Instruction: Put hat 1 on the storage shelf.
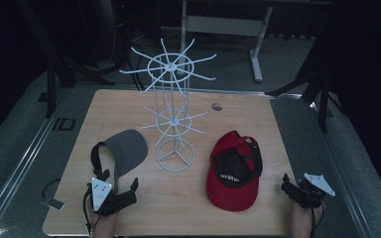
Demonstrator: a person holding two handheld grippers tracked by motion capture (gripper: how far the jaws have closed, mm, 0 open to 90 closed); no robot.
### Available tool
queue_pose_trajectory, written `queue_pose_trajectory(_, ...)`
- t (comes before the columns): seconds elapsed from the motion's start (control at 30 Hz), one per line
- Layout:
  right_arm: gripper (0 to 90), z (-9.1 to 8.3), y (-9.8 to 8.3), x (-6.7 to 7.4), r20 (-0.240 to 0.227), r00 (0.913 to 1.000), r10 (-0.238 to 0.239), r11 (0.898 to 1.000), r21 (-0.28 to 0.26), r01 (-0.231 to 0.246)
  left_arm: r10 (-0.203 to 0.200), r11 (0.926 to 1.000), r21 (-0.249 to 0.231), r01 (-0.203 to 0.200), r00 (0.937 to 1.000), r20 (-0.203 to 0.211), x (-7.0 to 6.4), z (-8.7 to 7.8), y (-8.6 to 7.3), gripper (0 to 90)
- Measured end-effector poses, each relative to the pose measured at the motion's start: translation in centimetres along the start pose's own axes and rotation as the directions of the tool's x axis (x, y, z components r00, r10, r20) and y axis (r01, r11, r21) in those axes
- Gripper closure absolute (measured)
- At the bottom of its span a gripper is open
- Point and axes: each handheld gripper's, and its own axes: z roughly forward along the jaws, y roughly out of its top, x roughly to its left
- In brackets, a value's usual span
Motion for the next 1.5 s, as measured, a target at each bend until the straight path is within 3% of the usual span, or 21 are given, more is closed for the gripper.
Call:
queue_pose_trajectory(0.13,13.1,-0.1,0.2,0.1,-0.003,1.0,-0.006,1.0,-0.007,0.006,0.003,1.0,0.003,-0.003,1.0,0.002,0.0,0.0,0.0,0.5)
queue_pose_trajectory(0.4,12.7,-0.6,1.1,-0.4,-0.032,0.9991,0.029,1.0,-0.007,-0.029,0.005,0.9999,0.009,-0.006,0.9999,0.016,-0.2,0.0,0.0,0.5)
queue_pose_trajectory(0.53,11.2,-1.7,3.5,0.2,-0.073,0.997,-0.024,0.999,-0.025,0.022,-0.006,1.0,-0.006,0.006,0.9995,0.032,-0.3,-0.1,0.0,0.5)
queue_pose_trajectory(0.63,11.2,-2.1,4.4,0.5,-0.103,0.9943,-0.029,0.999,-0.044,0.025,-0.009,0.9999,-0.009,0.009,0.999,0.043,-0.3,-0.1,0.1,0.5)
queue_pose_trajectory(0.67,15.4,-2.3,5.5,1.0,-0.12,0.9904,-0.068,0.997,-0.051,0.063,-0.016,0.9998,-0.012,0.017,0.9987,0.049,-0.3,-0.1,0.1,0.5)
queue_pose_trajectory(0.7,15.4,-2.3,5.5,1.0,-0.12,0.9904,-0.068,0.997,-0.051,0.063,-0.022,0.9996,-0.016,0.023,0.9983,0.054,-0.3,-0.1,0.1,0.5)
queue_pose_trajectory(0.73,15.4,-2.4,6.3,1.4,-0.156,0.9849,-0.074,0.996,-0.058,0.066,-0.031,0.9993,-0.018,0.032,0.9975,0.064,-0.3,-0.1,0.1,0.5)
queue_pose_trajectory(0.9,15.4,-1.9,8.1,2.0,-0.196,0.977,-0.085,0.996,-0.052,0.076,-0.024,0.9997,-0.006,0.024,0.9966,0.078,-0.6,-0.2,0.1,0.5)
queue_pose_trajectory(1.1,14.7,-0.5,10.2,3.4,-0.277,0.9571,-0.085,0.996,-0.018,0.084,-0.006,0.9999,0.014,0.005,0.997,0.077,-0.7,-0.1,0.1,0.5)
queue_pose_trajectory(1.17,12.6,-0.3,10.4,3.7,-0.287,0.9548,-0.078,0.997,-0.01,0.079,-0.003,0.9997,0.024,0.001,0.9969,0.078,-0.6,-0.1,0.1,0.5)
queue_pose_trajectory(1.27,12.2,0.3,10.7,4.9,-0.329,0.94,-0.09,0.996,-0.004,0.094,0.003,0.9995,0.03,-0.006,0.9966,0.082,-0.6,-0.1,0.1,0.5)
queue_pose_trajectory(1.3,12.1,0.6,10.8,5.2,-0.353,0.9312,-0.09,0.995,0.003,0.097,0.007,0.9995,0.031,-0.009,0.9967,0.081,-0.7,0.0,0.1,0.5)
queue_pose_trajectory(1.5,12.6,2.4,10.6,7.0,-0.413,0.9081,-0.066,0.993,0.064,0.101,0.009,0.9993,0.036,-0.013,0.9956,0.093,-0.8,-0.1,0.1,0.6)
